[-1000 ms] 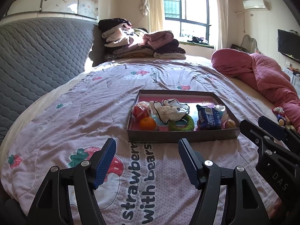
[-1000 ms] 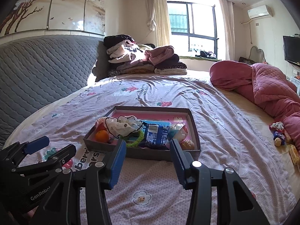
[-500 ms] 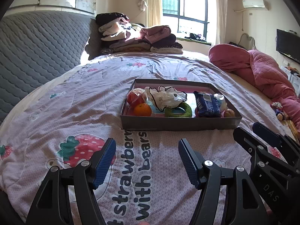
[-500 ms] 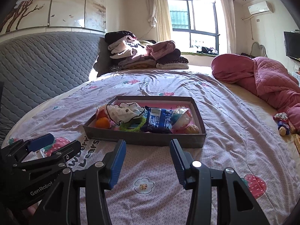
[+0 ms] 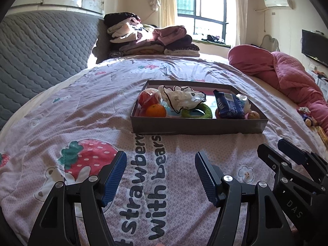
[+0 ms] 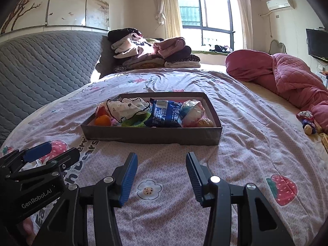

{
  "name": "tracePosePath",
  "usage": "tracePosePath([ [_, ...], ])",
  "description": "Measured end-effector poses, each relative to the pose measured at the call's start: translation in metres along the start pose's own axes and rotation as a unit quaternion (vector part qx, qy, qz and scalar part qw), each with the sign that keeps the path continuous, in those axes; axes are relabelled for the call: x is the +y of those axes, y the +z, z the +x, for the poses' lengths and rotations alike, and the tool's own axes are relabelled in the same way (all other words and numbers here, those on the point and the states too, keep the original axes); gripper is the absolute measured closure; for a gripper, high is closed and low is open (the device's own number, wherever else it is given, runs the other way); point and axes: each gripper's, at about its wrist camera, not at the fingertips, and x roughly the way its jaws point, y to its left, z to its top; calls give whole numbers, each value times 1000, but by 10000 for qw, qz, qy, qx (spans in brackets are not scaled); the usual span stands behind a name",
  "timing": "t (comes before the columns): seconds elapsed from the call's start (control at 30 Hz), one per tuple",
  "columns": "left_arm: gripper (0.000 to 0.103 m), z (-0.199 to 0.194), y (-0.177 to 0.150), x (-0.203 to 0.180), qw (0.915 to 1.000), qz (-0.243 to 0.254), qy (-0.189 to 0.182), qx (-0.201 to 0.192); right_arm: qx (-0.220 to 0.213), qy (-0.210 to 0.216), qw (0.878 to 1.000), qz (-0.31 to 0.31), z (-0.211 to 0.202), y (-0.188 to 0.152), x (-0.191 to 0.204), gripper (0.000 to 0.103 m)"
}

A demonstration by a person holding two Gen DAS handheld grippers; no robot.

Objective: Organize objects

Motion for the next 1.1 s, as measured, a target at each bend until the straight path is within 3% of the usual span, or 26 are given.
tracePosePath([
  [1.1,32,5,-6,2,10000,70,33,-21,140,-106,9998,24,8,-10,-5,54],
])
